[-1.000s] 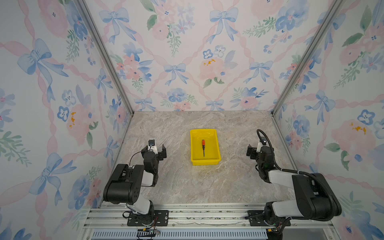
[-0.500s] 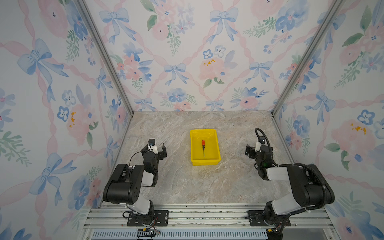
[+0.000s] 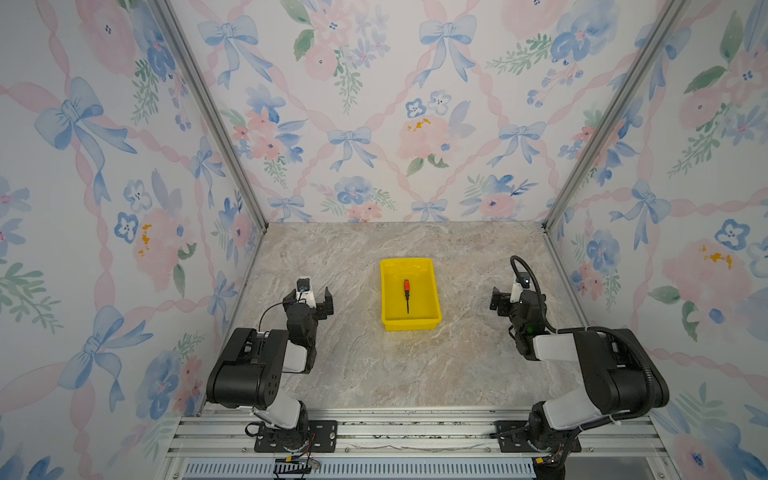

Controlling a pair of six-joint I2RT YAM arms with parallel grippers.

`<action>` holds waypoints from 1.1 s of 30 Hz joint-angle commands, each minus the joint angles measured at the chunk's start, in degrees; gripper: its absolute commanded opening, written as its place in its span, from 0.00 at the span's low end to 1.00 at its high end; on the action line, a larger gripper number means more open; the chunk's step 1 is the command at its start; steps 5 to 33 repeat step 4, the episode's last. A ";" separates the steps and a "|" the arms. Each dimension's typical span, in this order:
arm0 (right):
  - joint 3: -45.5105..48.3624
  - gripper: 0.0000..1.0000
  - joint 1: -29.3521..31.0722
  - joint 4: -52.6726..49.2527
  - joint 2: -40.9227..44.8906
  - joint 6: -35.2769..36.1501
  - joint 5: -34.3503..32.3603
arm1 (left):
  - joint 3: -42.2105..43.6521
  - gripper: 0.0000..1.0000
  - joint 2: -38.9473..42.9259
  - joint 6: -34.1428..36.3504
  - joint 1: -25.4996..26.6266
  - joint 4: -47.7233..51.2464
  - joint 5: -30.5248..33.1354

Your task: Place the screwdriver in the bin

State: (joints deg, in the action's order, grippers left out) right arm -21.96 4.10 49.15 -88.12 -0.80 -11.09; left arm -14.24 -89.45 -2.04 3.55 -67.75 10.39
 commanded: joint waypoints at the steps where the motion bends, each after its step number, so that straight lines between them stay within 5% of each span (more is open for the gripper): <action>1: -0.89 0.97 -0.24 1.74 -0.39 0.29 0.04 | 0.35 0.98 -0.33 0.64 -0.40 -1.51 -0.77; 33: -0.86 0.97 -0.23 1.75 -0.39 0.35 0.04 | 0.47 0.97 -0.29 0.57 -0.39 -1.58 -0.73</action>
